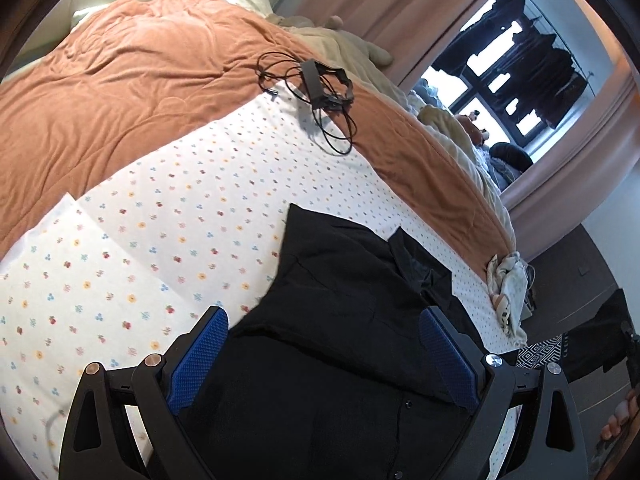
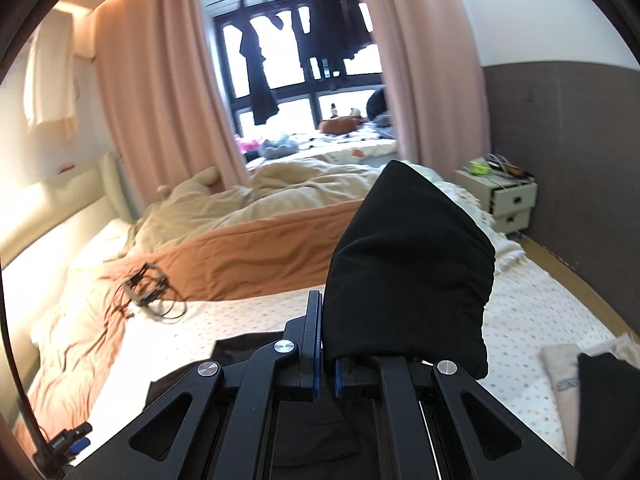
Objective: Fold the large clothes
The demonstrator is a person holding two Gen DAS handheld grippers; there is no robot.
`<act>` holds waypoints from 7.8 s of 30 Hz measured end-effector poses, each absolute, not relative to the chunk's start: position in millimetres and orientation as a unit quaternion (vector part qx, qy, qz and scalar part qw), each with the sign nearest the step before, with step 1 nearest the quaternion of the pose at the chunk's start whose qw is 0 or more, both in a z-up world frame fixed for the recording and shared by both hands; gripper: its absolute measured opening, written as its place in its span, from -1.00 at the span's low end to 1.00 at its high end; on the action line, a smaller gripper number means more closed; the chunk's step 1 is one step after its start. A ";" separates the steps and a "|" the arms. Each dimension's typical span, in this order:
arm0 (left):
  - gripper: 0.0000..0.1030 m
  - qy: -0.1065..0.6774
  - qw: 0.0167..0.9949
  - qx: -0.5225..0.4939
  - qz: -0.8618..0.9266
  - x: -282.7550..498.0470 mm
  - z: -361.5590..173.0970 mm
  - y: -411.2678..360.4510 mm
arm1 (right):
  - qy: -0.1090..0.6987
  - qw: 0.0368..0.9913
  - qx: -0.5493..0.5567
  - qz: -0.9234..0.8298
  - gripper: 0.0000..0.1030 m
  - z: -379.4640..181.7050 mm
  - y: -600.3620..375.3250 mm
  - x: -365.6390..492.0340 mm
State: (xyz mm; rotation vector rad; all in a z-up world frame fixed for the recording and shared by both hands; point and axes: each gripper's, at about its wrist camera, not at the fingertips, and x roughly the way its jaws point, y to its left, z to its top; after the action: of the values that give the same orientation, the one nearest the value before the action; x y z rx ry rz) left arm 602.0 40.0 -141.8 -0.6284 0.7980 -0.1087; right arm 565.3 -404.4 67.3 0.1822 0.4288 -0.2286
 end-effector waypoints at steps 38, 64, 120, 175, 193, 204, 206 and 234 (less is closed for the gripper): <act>0.88 0.366 0.859 -0.358 -0.025 596.0 -144.5 90.9 | 0.483 0.869 0.100 0.039 0.15 -176.2 -251.9 632.9; 0.88 0.355 0.855 -0.377 -0.008 591.3 -145.6 111.1 | 0.449 0.872 0.193 0.024 0.18 -179.6 -255.4 671.2; 0.88 0.305 0.939 -0.133 -0.086 301.9 -48.3 68.5 | 0.341 0.930 0.135 -0.019 1.00 -92.5 -405.2 287.6; 0.03 0.483 0.796 -0.337 -0.138 310.8 -251.0 114.6 | 0.364 0.806 0.458 0.087 0.31 -285.9 -444.0 222.7; -0.66 0.480 0.780 -0.387 -0.107 319.0 -260.8 109.1 | 0.327 0.803 0.495 0.051 -0.72 -289.1 -452.6 227.8; -0.80 0.410 0.821 -0.376 -0.128 282.4 -173.0 113.7 | 0.263 0.837 0.473 0.080 -0.78 -212.0 -453.9 197.9; -0.80 0.394 0.827 -0.378 -0.133 269.4 -154.0 116.7 | 0.252 0.843 0.466 0.088 -0.78 -193.0 -453.1 188.5; -0.82 0.265 0.864 -0.378 -0.201 87.5 -16.5 114.8 | 0.168 0.868 0.442 0.155 -0.78 -89.5 -441.6 23.3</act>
State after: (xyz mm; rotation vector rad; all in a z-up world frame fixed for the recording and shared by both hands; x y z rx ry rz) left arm 87.5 114.8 -16.5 -0.7917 0.5549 -0.4203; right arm 23.2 -441.6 -89.5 0.9247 0.3511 0.3243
